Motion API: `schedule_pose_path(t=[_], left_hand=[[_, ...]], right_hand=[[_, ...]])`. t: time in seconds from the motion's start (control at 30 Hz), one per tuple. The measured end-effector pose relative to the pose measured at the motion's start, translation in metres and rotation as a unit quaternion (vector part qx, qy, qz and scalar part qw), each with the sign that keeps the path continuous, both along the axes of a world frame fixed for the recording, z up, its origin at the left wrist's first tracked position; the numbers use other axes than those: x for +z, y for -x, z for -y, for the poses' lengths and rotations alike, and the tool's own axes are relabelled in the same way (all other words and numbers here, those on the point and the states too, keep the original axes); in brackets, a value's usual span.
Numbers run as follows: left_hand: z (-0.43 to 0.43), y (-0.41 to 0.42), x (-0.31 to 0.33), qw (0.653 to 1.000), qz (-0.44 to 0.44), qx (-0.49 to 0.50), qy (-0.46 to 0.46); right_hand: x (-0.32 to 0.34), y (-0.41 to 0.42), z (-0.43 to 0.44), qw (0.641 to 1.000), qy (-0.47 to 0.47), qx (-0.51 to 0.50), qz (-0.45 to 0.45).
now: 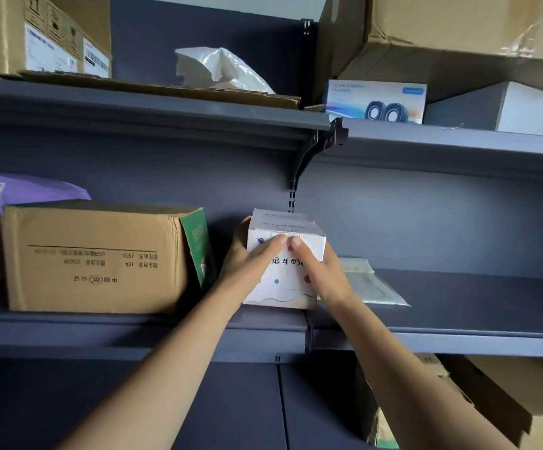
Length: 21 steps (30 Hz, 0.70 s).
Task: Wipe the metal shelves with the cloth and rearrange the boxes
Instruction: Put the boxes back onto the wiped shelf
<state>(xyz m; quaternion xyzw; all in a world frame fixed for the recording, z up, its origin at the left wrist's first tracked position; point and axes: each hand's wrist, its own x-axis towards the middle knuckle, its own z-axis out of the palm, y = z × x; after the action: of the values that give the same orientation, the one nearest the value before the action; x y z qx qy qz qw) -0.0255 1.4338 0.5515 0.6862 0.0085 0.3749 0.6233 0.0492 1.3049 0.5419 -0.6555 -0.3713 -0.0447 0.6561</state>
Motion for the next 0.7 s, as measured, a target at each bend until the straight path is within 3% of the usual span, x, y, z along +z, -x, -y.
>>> schedule_pose_path(t=[0.5, 0.7], left_hand=[[0.131, 0.130, 0.010, 0.998, 0.055, 0.011, 0.006], [0.188, 0.187, -0.022, 0.998, 0.041, 0.031, 0.024]], right_hand=[[0.008, 0.125, 0.130, 0.998, -0.052, 0.024, 0.023], [-0.025, 0.182, 0.185, 0.998, -0.040, 0.037, -0.013]])
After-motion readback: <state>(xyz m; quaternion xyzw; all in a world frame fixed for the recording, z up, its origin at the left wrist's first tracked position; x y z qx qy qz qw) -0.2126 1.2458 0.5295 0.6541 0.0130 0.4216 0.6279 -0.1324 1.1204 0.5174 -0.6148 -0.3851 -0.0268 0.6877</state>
